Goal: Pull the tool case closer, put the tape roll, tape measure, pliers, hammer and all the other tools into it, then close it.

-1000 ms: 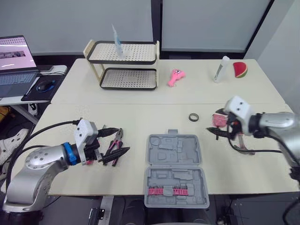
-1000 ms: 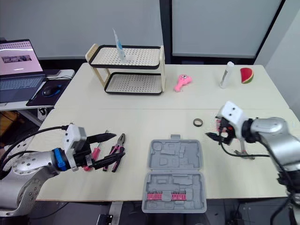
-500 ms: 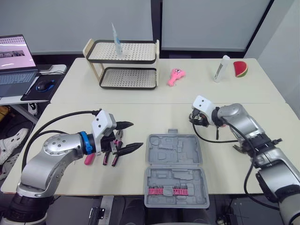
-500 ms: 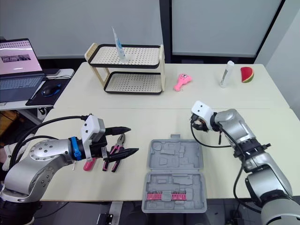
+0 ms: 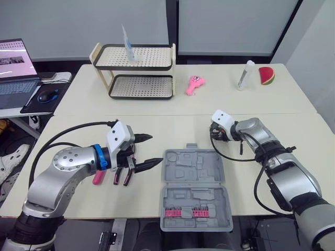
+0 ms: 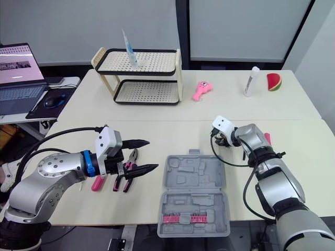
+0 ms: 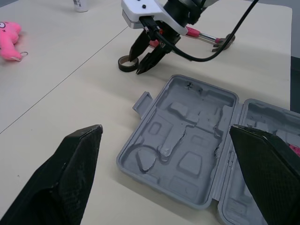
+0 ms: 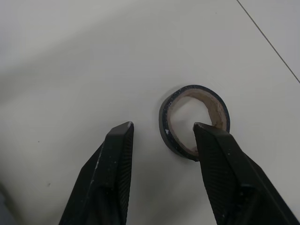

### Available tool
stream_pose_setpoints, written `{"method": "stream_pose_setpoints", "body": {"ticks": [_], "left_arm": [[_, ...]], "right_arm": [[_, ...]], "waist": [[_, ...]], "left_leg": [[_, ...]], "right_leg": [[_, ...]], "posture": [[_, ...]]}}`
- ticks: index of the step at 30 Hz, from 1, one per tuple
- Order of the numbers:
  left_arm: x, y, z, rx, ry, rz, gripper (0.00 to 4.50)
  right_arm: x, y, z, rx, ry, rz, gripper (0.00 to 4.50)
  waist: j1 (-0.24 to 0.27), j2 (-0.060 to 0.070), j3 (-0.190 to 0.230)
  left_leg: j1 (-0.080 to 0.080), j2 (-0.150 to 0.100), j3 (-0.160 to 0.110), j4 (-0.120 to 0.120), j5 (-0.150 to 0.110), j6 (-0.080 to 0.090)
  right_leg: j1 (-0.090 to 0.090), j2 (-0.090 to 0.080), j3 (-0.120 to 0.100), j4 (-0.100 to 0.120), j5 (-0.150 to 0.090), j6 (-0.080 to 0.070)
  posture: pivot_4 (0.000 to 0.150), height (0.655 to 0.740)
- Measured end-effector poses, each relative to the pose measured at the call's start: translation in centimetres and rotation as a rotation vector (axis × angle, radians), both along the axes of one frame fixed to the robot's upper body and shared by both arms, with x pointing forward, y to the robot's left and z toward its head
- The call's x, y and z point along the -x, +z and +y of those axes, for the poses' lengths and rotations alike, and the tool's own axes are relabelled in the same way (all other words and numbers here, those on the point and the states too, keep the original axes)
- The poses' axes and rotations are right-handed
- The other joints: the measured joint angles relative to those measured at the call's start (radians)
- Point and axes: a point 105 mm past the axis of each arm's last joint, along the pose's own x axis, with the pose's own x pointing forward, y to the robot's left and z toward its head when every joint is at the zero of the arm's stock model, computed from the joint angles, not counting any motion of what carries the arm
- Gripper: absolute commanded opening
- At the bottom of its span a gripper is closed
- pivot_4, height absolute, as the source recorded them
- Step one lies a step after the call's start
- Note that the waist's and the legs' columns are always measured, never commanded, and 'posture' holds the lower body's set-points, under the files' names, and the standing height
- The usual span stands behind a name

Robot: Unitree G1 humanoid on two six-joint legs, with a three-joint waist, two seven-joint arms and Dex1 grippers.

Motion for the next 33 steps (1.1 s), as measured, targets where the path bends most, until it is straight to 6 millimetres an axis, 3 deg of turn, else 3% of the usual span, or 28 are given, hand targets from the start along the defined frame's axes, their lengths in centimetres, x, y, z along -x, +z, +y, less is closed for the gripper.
{"method": "stream_pose_setpoints", "body": {"ticks": [11, 17, 21, 23, 27, 33], "left_arm": [[0.0, -0.2, -0.4, -0.001, -0.014, 0.001, 4.50], [0.1, -0.6, 0.0, -0.010, -0.012, 0.009, 4.50], [0.2, -1.2, 1.4, -0.042, 0.013, 0.026, 4.50], [0.2, -1.4, 2.5, -0.076, 0.035, 0.019, 4.50], [0.8, -2.1, 4.7, -0.149, 0.052, 0.032, 4.50], [2.2, -3.2, 5.4, -0.206, -0.004, 0.089, 4.50]], "right_arm": [[-0.4, -0.2, 0.7, -0.004, -0.002, 0.005, 0.04], [-0.4, 0.4, 1.2, -0.031, 0.034, 0.002, 0.02], [-0.2, 3.0, 2.2, -0.070, 0.120, -0.050, 0.02], [0.8, 4.2, 3.3, -0.116, 0.177, -0.061, 0.02], [5.4, 5.4, 7.3, -0.254, 0.304, -0.008, 0.02], [10.6, 5.5, 11.9, -0.383, 0.387, 0.107, 0.02]], "waist": [[-0.006, 0.000, 0.000], [-0.007, 0.000, 0.000], [-0.006, 0.001, 0.000], [-0.005, 0.001, 0.000], [-0.002, 0.001, 0.000], [0.002, 0.001, 0.000]], "left_leg": [[0.000, 0.000, 0.000, 0.000, 0.000, 0.000], [0.000, 0.000, 0.000, 0.000, 0.000, 0.000], [-0.001, 0.000, -0.001, 0.000, 0.000, 0.000], [-0.001, 0.000, -0.001, 0.000, 0.000, 0.000], [-0.002, 0.001, -0.002, -0.001, 0.000, 0.000], [-0.002, 0.000, -0.003, -0.001, -0.002, 0.003]], "right_leg": [[0.000, 0.000, 0.000, 0.001, 0.000, 0.000], [-0.001, 0.000, 0.000, 0.001, 0.000, 0.000], [-0.002, 0.000, 0.000, 0.001, 0.000, 0.000], [-0.002, 0.000, 0.000, 0.002, 0.000, 0.000], [-0.003, 0.000, 0.000, 0.002, 0.000, 0.000], [-0.004, 0.000, 0.000, 0.005, 0.000, 0.000]], "posture": [[0.150, 0.7290], [0.150, 0.7290], [0.150, 0.7290], [0.150, 0.7290], [0.150, 0.7290], [0.150, 0.7290]]}}
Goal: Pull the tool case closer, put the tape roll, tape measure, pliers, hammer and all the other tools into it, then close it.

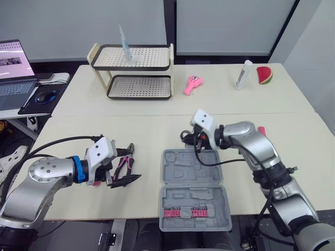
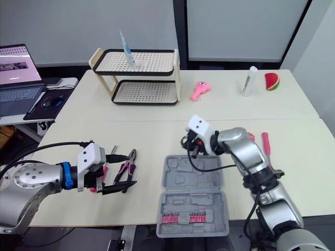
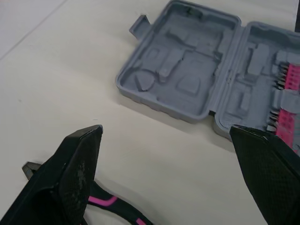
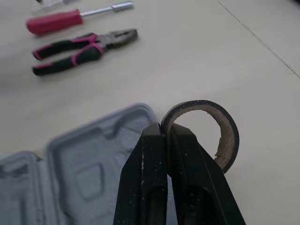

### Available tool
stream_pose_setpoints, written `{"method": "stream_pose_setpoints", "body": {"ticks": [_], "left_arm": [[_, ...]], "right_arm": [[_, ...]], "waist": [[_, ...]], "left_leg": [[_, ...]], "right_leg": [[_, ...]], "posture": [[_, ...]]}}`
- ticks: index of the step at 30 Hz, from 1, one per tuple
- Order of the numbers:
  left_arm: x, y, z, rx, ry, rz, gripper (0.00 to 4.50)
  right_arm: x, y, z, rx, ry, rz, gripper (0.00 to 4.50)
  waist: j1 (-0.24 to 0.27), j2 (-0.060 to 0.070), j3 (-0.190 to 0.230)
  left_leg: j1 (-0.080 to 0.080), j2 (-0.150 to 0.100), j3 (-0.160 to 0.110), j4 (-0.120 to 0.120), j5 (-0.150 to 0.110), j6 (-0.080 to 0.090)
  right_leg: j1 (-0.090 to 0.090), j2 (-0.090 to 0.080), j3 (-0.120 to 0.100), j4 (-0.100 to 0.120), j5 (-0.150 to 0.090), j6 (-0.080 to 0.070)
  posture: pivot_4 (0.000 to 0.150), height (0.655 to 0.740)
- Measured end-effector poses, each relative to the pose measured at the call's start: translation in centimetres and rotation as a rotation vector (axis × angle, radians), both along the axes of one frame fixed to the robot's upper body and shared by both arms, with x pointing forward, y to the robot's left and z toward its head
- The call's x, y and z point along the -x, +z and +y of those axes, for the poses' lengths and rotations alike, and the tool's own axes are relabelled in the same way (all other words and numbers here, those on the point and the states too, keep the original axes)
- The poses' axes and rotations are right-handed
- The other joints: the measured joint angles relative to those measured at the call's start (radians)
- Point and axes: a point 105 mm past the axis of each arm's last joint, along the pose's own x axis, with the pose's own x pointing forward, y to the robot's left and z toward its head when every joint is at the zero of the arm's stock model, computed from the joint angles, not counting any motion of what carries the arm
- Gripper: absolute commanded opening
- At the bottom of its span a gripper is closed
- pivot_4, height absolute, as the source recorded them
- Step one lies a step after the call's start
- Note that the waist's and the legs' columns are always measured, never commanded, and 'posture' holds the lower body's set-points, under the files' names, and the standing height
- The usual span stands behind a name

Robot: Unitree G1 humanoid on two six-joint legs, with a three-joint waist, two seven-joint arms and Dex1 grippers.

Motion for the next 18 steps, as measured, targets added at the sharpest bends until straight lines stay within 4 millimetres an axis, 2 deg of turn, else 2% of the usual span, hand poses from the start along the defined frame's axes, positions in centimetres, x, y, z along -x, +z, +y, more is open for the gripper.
{"method": "stream_pose_setpoints", "body": {"ticks": [6, 14, 18], "left_arm": [[0.6, -0.6, 0.5, -0.034, -0.022, 0.018, 4.50], [0.4, -0.6, 0.6, -0.046, -0.017, -0.004, 4.50], [0.3, -0.5, 0.6, -0.046, -0.013, -0.007, 4.50]], "right_arm": [[1.9, -2.7, 2.8, 0.004, 0.022, 0.079, 0.02], [1.3, -5.7, 3.6, 0.061, -0.006, 0.106, 0.02], [0.4, -5.7, 3.9, 0.070, -0.016, 0.077, 0.02]], "waist": [[0.003, 0.000, 0.000], [0.000, 0.000, 0.000], [-0.002, 0.000, 0.000]], "left_leg": [[0.000, 0.000, 0.000, 0.000, 0.000, 0.001], [0.000, 0.000, 0.000, 0.000, 0.000, 0.001], [0.000, 0.000, 0.000, 0.000, 0.000, 0.000]], "right_leg": [[-0.001, 0.000, 0.000, 0.001, 0.000, 0.000], [-0.002, 0.001, 0.000, 0.002, 0.000, 0.000], [-0.002, 0.001, 0.000, 0.002, 0.000, 0.000]], "posture": [[0.150, 0.7290], [0.150, 0.7290], [0.150, 0.7290]]}}
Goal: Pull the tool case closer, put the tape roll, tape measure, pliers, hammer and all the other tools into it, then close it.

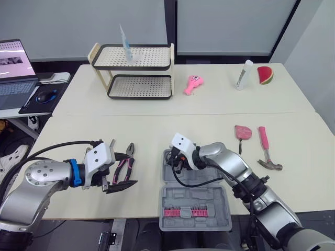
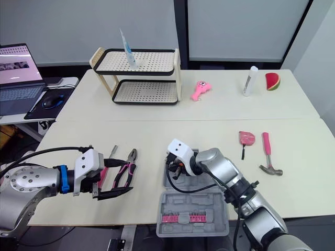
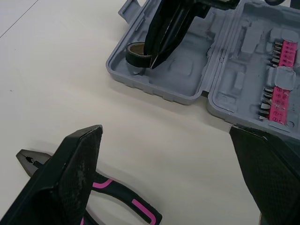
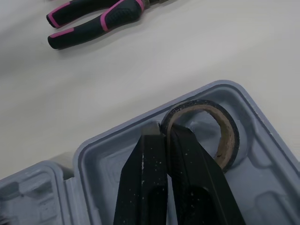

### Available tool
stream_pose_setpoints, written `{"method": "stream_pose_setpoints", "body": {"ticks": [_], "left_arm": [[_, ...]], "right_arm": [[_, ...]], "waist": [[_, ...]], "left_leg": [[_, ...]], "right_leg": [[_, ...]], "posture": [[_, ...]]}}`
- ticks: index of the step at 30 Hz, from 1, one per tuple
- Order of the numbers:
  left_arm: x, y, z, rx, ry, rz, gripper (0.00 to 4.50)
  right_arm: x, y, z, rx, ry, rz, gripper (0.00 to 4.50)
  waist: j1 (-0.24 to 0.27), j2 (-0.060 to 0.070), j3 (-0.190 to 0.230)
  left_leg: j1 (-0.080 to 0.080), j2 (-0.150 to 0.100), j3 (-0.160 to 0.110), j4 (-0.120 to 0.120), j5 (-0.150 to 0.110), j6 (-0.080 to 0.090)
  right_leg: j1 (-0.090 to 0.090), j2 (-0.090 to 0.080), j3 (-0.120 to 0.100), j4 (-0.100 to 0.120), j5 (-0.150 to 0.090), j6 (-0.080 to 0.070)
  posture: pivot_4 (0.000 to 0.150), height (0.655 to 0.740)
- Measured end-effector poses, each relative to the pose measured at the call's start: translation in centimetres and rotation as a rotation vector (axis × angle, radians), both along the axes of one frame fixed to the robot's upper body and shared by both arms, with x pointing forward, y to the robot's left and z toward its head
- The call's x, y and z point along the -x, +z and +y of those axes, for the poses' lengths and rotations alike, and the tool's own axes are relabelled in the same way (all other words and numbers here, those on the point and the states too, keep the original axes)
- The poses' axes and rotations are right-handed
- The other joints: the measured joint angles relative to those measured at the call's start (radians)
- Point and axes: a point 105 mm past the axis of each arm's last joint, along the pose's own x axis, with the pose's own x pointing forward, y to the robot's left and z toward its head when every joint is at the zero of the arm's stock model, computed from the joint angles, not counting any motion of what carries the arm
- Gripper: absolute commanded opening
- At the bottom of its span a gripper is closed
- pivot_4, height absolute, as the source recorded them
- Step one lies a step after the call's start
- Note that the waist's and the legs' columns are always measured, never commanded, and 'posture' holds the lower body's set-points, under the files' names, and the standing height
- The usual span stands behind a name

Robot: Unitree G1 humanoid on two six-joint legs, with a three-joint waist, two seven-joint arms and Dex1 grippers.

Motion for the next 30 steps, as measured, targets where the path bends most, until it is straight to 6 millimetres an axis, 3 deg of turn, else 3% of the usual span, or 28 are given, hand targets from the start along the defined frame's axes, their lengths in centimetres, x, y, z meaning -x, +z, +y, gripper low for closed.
{"method": "stream_pose_setpoints", "body": {"ticks": [17, 19, 26, 30], "left_arm": [[-0.2, 0.2, -0.2, 0.001, 0.017, 0.003, 4.50], [-0.2, 0.2, -0.2, 0.001, 0.018, 0.003, 4.50], [-0.1, 0.3, -0.3, 0.003, 0.016, -0.001, 4.50], [-0.2, 0.3, -0.4, 0.005, 0.020, -0.003, 4.50]], "right_arm": [[-1.0, -1.0, 0.3, 0.041, 0.000, -0.029, 0.02], [-1.1, -1.0, 0.3, 0.041, 0.001, -0.030, 0.64], [-0.7, 0.2, 0.4, 0.009, 0.024, -0.033, 1.76], [-0.5, 1.7, 0.3, -0.025, 0.046, -0.057, 1.76]], "waist": [[-0.002, 0.000, 0.000], [-0.002, 0.000, 0.000], [-0.002, 0.000, 0.000], [-0.002, 0.000, 0.000]], "left_leg": [[0.000, 0.000, 0.000, 0.000, 0.000, 0.000], [0.000, 0.000, 0.000, 0.000, 0.000, 0.000], [0.000, 0.000, 0.000, 0.000, 0.000, -0.001], [0.000, 0.000, 0.000, 0.000, 0.000, 0.000]], "right_leg": [[0.000, 0.000, 0.000, 0.000, 0.000, 0.000], [0.000, 0.000, 0.000, 0.000, 0.000, 0.000], [-0.001, 0.000, 0.000, 0.000, 0.000, 0.000], [-0.001, 0.000, 0.000, 0.000, 0.000, 0.000]], "posture": [[0.150, 0.7290], [0.150, 0.7290], [0.150, 0.7290], [0.150, 0.7290]]}}
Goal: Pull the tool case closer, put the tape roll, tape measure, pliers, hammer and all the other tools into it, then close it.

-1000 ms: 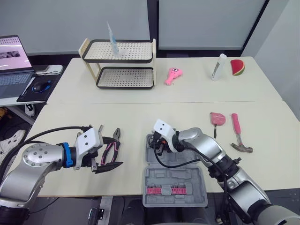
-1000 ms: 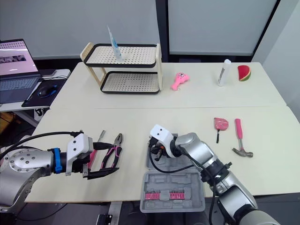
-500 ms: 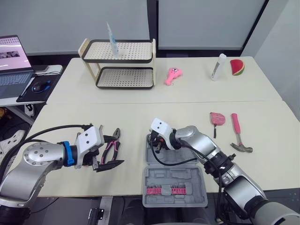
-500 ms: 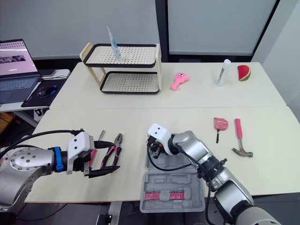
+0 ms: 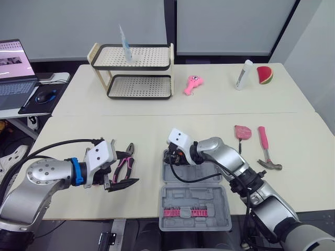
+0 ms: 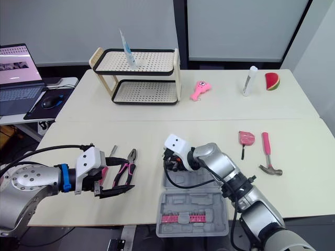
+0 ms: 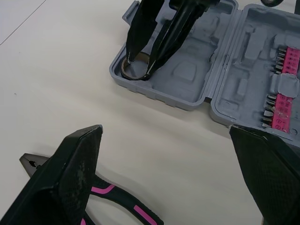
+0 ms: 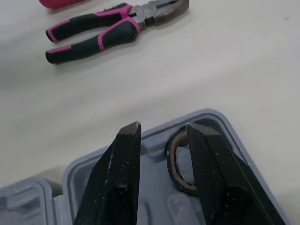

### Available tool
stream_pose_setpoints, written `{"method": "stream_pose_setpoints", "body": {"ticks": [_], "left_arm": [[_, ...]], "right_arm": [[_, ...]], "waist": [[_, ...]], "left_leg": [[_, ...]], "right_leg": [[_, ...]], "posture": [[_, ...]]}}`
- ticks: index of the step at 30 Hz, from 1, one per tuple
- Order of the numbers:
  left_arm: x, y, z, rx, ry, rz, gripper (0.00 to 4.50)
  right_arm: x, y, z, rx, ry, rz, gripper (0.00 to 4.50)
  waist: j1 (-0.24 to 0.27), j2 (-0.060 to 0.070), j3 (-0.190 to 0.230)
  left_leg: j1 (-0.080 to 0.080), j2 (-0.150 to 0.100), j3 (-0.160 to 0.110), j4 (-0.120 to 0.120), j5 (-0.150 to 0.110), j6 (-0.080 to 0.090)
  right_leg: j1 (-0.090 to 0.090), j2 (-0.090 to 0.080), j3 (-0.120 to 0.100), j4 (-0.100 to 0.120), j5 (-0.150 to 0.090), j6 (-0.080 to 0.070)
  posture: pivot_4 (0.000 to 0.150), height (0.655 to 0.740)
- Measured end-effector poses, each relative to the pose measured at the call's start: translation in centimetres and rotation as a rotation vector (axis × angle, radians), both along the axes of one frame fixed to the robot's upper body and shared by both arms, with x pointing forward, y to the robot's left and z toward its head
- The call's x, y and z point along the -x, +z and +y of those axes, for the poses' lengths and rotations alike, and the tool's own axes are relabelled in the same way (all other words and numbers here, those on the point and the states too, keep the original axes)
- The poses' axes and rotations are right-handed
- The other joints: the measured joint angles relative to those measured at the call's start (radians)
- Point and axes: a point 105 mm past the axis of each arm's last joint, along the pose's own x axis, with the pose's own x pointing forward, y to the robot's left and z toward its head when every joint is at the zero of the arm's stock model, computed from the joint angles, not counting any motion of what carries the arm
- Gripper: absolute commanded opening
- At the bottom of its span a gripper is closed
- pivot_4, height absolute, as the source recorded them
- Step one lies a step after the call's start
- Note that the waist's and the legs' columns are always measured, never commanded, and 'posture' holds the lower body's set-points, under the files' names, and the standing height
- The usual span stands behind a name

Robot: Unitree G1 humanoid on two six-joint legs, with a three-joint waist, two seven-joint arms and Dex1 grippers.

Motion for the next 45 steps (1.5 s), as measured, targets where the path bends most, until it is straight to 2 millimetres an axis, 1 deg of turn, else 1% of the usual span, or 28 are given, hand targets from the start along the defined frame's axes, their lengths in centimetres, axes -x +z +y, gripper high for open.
{"method": "stream_pose_setpoints", "body": {"ticks": [3, 5, 9, 14, 19, 26, 34, 39, 41, 45], "left_arm": [[-0.1, 0.0, 0.0, 0.003, 0.007, -0.002, 4.50], [0.0, 0.0, 0.0, 0.007, 0.007, -0.001, 4.50], [0.0, 0.0, 0.0, 0.013, 0.010, 0.006, 4.50], [0.0, 0.0, 0.0, 0.014, 0.011, 0.008, 4.50], [0.0, 0.0, 0.0, 0.014, 0.011, 0.008, 4.50], [0.0, 0.0, 0.0, 0.014, 0.011, 0.007, 4.50], [-0.1, 0.1, 0.0, 0.014, 0.013, 0.005, 4.50], [0.0, -0.1, 0.0, 0.016, 0.024, 0.011, 4.50], [0.1, -0.3, 0.3, 0.020, 0.041, 0.012, 4.50], [0.2, -0.2, 1.1, 0.036, 0.084, 0.007, 4.50]], "right_arm": [[0.0, 0.4, -0.4, -0.014, 0.025, -0.058, 1.76], [-0.1, 0.1, -0.7, -0.015, 0.030, -0.089, 1.32], [-0.2, -0.7, -1.0, -0.009, 0.032, -0.125, 0.74], [-0.6, -1.7, -0.8, -0.017, 0.026, -0.142, 0.74], [-1.0, -2.2, -0.5, -0.019, 0.023, -0.180, 0.74], [-1.6, -3.9, -1.1, 0.011, -0.005, -0.164, 0.74], [-2.1, -4.1, -0.7, 0.020, 0.003, -0.178, 0.74], [-2.0, -3.9, -0.7, 0.014, 0.018, -0.193, 0.74], [-2.1, -3.5, -0.8, -0.001, 0.015, -0.196, 0.74], [-1.9, -1.0, -1.1, -0.068, 0.029, -0.232, 0.74]], "waist": [[0.000, 0.000, 0.000], [0.000, 0.000, 0.000], [-0.001, 0.000, 0.000], [-0.001, 0.000, 0.000], [-0.001, 0.000, 0.000], [-0.001, 0.000, 0.000], [-0.002, -0.001, 0.000], [-0.002, -0.001, 0.000], [-0.002, 0.000, 0.000], [-0.001, 0.000, 0.000]], "left_leg": [[0.000, 0.000, 0.000, 0.000, 0.000, 0.000], [0.000, 0.000, 0.000, 0.000, 0.000, 0.000], [0.000, 0.000, 0.000, 0.000, 0.000, 0.000], [0.000, 0.000, 0.000, 0.000, 0.000, 0.000], [0.000, 0.000, 0.000, 0.000, 0.001, -0.002], [0.000, 0.000, 0.000, 0.000, 0.002, -0.003], [0.001, 0.001, 0.000, 0.000, 0.002, -0.003], [0.001, 0.001, 0.000, 0.000, 0.002, -0.003], [0.001, 0.001, 0.000, 0.000, 0.002, -0.003], [0.001, 0.001, 0.000, 0.000, 0.002, -0.003]], "right_leg": [[0.000, 0.000, 0.000, 0.000, 0.000, 0.000], [0.000, 0.000, 0.000, 0.000, 0.000, 0.000], [0.000, 0.000, 0.000, 0.000, 0.000, 0.000], [0.000, 0.000, 0.000, 0.000, 0.000, 0.000], [0.000, 0.000, 0.000, 0.000, 0.000, 0.000], [0.000, 0.000, 0.000, 0.000, 0.000, 0.000], [0.001, 0.001, 0.000, 0.000, 0.000, 0.000], [0.001, 0.001, 0.000, 0.000, 0.000, 0.000], [0.001, 0.001, 0.000, 0.000, 0.000, 0.000], [0.001, 0.001, 0.000, 0.000, 0.000, 0.000]], "posture": [[0.150, 0.7290], [0.150, 0.7290], [0.150, 0.7290], [0.150, 0.7290], [0.150, 0.7290], [0.150, 0.7290], [0.150, 0.7290], [0.150, 0.7290], [0.150, 0.7290], [0.150, 0.7290]]}}
